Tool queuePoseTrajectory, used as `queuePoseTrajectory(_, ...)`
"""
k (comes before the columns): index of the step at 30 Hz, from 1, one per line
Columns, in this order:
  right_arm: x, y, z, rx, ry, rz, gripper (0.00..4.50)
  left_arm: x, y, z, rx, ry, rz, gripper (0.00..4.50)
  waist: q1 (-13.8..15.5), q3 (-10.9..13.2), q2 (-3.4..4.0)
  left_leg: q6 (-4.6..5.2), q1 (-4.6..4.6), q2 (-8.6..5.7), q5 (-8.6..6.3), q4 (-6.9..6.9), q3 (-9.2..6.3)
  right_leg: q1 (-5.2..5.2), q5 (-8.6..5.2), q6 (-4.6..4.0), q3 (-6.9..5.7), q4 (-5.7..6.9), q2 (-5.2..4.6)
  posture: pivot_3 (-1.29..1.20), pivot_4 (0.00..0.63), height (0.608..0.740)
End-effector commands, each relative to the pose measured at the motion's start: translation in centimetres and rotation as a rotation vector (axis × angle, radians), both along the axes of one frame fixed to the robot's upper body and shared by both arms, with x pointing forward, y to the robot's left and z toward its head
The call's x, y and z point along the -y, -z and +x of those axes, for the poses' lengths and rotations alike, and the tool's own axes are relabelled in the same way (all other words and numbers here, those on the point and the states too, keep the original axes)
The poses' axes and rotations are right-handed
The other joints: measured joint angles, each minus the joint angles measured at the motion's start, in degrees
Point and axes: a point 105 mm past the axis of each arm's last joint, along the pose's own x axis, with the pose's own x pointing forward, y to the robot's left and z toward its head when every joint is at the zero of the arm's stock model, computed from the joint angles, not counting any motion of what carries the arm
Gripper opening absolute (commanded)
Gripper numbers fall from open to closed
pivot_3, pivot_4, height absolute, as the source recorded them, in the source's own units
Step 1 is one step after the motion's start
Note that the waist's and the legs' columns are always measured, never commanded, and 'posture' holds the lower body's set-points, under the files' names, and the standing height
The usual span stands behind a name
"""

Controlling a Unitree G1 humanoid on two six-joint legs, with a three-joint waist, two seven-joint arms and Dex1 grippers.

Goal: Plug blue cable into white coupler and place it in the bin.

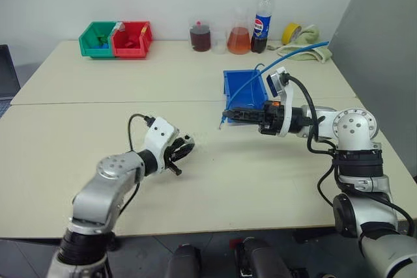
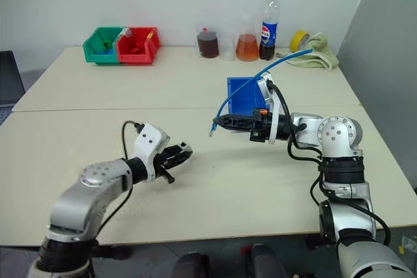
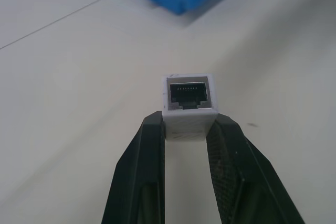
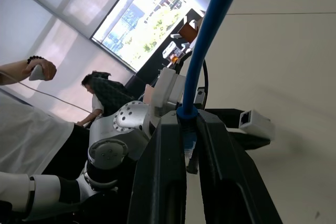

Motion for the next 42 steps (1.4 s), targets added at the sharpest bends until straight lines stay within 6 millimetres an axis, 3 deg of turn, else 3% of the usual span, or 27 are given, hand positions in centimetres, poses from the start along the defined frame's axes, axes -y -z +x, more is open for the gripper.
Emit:
queuePoseTrajectory(1,-0.2,-1.8,-0.2,0.102,-0.016,0.009,0.08,2.4,-1.6,-2.7,-0.009,0.388,-0.049,0.78,0.0,0.0,0.01,0.00,-0.04,0.02,0.00,-0.01,-0.01,-0.02,0.00,0.00,-0.02,-0.08,0.00,0.00,0.150,0.740)
queuePoseTrajectory(6,-0.4,-1.4,-0.2,0.166,-0.003,-0.021,0.08,2.6,0.0,-2.2,0.029,0.547,0.043,0.78,0.0,0.0,0.02,0.01,-0.04,0.02,0.00,-0.11,-0.01,0.01,0.01,0.00,-0.04,-0.27,0.00,0.00,0.150,0.740)
queuePoseTrajectory(12,-0.8,-0.4,-0.3,0.278,0.033,-0.057,0.08,2.1,2.1,-0.9,0.049,0.616,0.121,0.78,0.1,0.0,0.03,0.02,-0.04,0.05,-0.01,-0.10,0.00,0.00,0.01,0.00,-0.05,-0.27,0.01,0.00,0.150,0.740)
queuePoseTrajectory(19,-1.6,0.5,-1.4,0.465,0.019,-0.084,0.08,1.6,2.4,-0.6,0.041,0.656,0.127,0.78,0.1,0.0,0.03,0.02,-0.12,0.07,-0.01,-0.10,-0.03,-0.05,0.01,0.01,-0.08,-0.28,0.01,0.00,0.150,0.740)
queuePoseTrajectory(26,-3.1,3.4,-3.1,0.670,-0.076,-0.137,0.08,1.2,4.1,-0.5,0.008,0.677,0.171,0.78,0.0,0.0,0.03,0.02,-0.09,0.05,-0.01,-0.05,-0.03,-0.02,0.01,0.01,-0.08,-0.26,0.01,0.00,0.150,0.740)
queuePoseTrajectory(42,-4.9,6.6,-3.6,0.862,-0.124,-0.144,0.08,1.3,5.7,0.0,-0.011,0.703,0.211,0.78,0.2,0.0,0.02,0.02,0.03,0.03,-0.01,0.08,0.00,0.02,0.01,0.01,-0.05,0.00,0.02,0.00,0.150,0.740)
